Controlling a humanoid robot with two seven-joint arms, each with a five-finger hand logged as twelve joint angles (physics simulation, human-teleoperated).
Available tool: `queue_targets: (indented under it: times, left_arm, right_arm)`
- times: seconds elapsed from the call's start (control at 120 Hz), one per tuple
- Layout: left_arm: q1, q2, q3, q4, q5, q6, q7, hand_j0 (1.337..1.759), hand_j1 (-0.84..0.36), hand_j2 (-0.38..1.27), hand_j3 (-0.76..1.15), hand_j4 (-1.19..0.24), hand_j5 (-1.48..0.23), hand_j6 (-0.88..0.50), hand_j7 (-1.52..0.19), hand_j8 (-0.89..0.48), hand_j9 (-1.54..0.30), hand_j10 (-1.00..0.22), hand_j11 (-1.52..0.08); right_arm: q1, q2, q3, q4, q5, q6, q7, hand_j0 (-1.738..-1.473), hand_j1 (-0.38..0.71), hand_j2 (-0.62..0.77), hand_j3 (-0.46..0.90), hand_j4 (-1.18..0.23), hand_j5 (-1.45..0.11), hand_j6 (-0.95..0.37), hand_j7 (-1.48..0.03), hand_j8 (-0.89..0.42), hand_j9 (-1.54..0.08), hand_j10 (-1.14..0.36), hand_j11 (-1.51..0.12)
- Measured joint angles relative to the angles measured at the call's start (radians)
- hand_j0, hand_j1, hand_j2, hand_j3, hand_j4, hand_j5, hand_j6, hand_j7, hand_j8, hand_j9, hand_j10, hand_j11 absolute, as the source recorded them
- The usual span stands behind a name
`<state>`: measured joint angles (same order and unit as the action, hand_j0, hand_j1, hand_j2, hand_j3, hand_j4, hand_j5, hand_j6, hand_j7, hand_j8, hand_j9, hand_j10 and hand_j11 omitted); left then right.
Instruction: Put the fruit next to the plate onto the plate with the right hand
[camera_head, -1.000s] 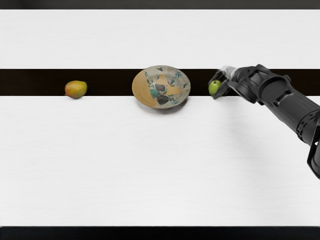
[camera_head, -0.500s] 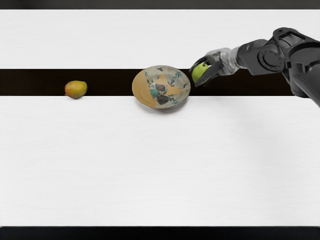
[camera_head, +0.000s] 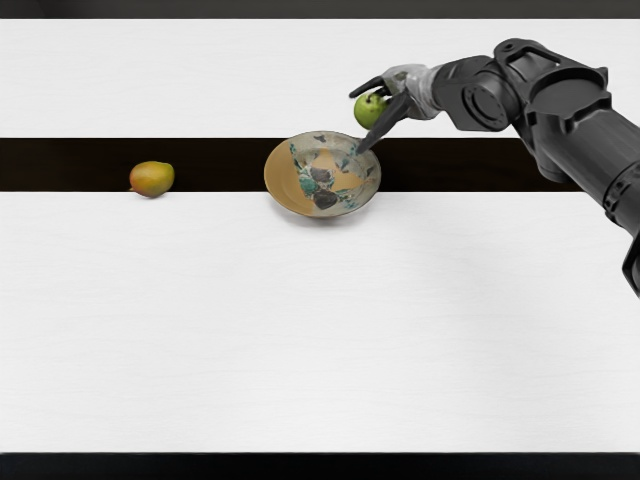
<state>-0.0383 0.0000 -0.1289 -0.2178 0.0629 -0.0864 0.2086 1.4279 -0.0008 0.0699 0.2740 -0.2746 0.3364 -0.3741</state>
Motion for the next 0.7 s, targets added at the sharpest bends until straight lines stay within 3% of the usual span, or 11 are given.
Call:
queue_targets:
  times: [0.275,0.433,0.617,0.7]
  left_arm:
    - [0.000,0.000,0.000,0.000,0.000,0.000,0.000,1.658,0.35,0.00,0.00,0.00,0.00,0.00,0.00,0.00,0.00,0.00,0.00]
    - [0.000,0.000,0.000,0.000,0.000,0.000,0.000,1.658,0.35,0.00,0.00,0.00,0.00,0.00,0.00,0.00,0.00,0.00,0.00]
    - [0.000,0.000,0.000,0.000,0.000,0.000,0.000,1.658,0.35,0.00,0.00,0.00,0.00,0.00,0.00,0.00,0.00,0.00,0.00]
    - [0.000,0.000,0.000,0.000,0.000,0.000,0.000,1.658,0.35,0.00,0.00,0.00,0.00,0.00,0.00,0.00,0.00,0.00,0.00]
  right_arm:
    - [-0.002,0.001,0.001,0.018,0.006,0.076,-0.010,-1.656,-0.24,-0.01,0.00,-0.07,-0.14,-0.05,-0.13,-0.01,-0.15,-0.46,-0.14]
    - [-0.004,0.001,0.001,0.019,0.002,0.102,-0.012,-1.657,-0.28,-0.01,0.00,-0.05,-0.09,-0.04,-0.08,-0.02,-0.09,-0.24,-0.08]
    - [-0.004,-0.001,0.016,0.027,0.009,0.179,-0.012,-1.658,-0.30,-0.01,0.00,-0.04,-0.06,-0.03,-0.06,-0.02,-0.06,-0.11,-0.06]
    - [-0.023,-0.124,0.085,0.097,0.026,0.231,-0.012,-1.658,-0.31,-0.01,0.00,-0.04,-0.05,-0.03,-0.05,-0.03,-0.05,-0.09,-0.05]
